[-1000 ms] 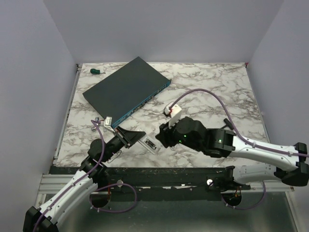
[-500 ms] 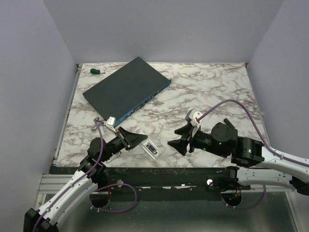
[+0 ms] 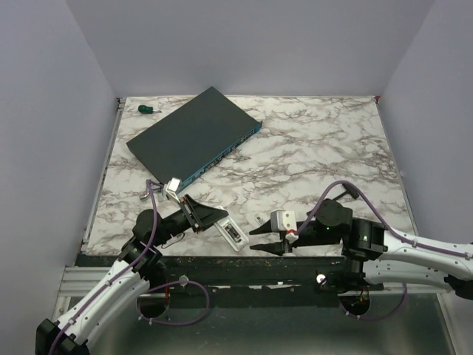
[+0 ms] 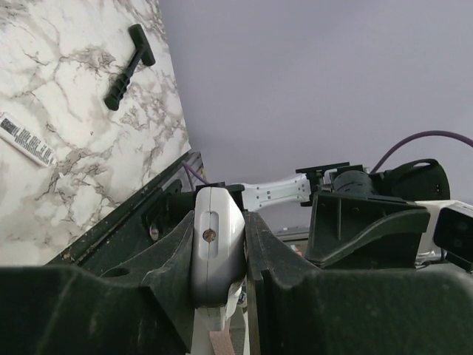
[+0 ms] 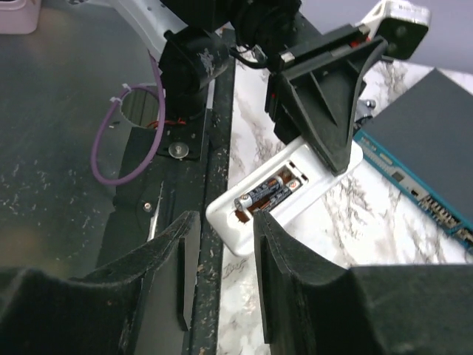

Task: Load the batteries into the remote control
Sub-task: Load the battery into the remote control.

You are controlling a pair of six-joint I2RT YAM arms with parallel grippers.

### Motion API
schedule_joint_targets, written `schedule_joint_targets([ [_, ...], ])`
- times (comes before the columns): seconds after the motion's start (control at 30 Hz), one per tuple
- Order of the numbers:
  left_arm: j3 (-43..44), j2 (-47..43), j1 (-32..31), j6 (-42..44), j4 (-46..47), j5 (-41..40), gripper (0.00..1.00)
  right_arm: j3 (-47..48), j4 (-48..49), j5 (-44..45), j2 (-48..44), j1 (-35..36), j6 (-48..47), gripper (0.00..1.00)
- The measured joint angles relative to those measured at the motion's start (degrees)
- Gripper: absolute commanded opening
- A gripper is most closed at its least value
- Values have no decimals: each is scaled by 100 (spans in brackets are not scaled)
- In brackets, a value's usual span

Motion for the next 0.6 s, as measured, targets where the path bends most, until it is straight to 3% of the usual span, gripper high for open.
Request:
schedule_joint_targets([
  [0.6, -2, 214, -13, -153, 155, 199, 0, -59, 844, -564, 826, 0, -654, 35],
])
